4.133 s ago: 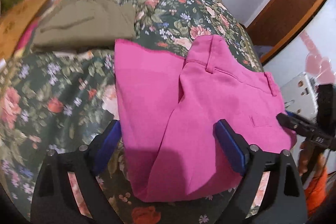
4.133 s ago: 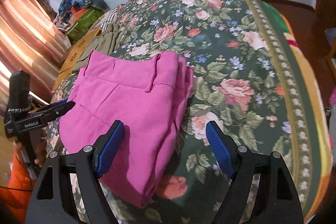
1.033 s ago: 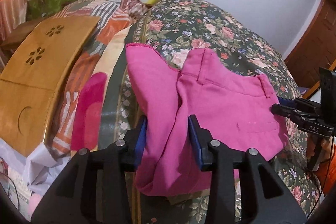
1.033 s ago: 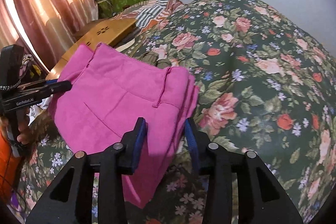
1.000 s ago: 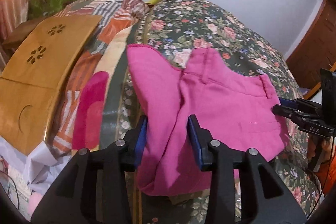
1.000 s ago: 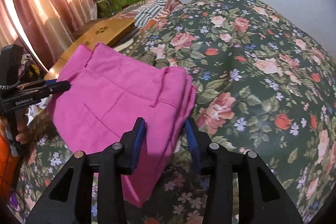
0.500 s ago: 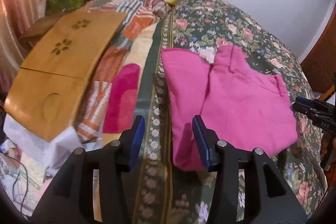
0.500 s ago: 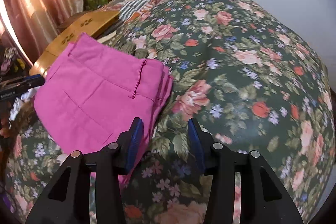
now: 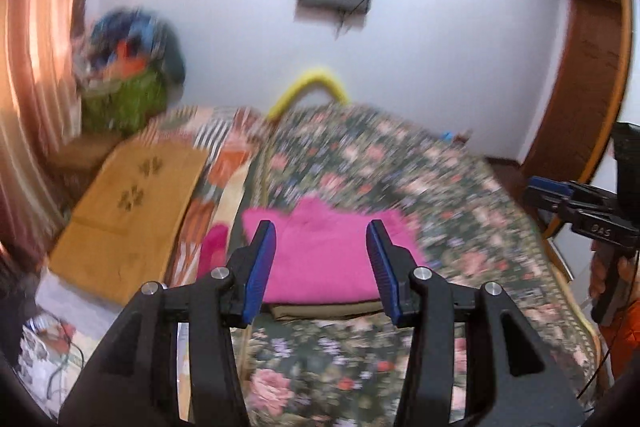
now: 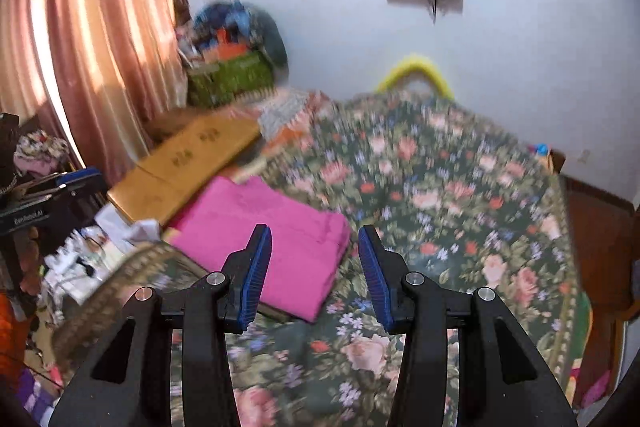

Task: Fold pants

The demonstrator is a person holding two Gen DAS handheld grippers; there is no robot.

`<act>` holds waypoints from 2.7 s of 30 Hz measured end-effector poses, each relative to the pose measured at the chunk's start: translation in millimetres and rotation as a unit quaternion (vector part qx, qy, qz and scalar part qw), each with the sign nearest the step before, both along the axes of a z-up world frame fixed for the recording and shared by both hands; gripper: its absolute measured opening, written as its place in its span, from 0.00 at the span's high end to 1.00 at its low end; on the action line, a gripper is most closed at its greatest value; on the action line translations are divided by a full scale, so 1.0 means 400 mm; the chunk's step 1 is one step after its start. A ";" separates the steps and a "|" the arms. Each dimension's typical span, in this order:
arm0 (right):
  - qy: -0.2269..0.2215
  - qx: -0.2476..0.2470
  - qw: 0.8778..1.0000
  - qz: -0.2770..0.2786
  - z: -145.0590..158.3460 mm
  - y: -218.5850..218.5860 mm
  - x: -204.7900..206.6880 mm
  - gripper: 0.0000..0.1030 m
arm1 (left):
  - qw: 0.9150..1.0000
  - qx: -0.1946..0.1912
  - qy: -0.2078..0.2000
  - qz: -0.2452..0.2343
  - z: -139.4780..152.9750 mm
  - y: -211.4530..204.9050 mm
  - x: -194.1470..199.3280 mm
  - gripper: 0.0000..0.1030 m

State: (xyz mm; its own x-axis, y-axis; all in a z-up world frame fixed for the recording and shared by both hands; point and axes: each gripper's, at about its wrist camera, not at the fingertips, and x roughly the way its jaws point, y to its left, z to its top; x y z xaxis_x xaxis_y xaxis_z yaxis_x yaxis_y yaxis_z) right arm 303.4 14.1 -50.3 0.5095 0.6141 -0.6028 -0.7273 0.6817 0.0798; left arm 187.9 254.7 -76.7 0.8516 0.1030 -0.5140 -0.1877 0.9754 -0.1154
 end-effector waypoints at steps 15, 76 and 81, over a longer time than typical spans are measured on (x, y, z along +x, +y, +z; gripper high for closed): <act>-0.139 0.126 0.982 0.020 0.259 -0.205 -0.388 0.40 | 0.987 0.060 -0.147 0.007 0.229 -0.326 -0.349 0.49; -0.162 0.154 0.974 -0.029 0.221 -0.248 -0.575 0.00 | 0.985 0.061 -0.157 0.023 0.168 -0.393 -0.485 0.00; -0.162 0.155 0.974 -0.029 0.221 -0.247 -0.576 0.00 | 0.985 0.062 -0.157 0.022 0.167 -0.396 -0.482 0.00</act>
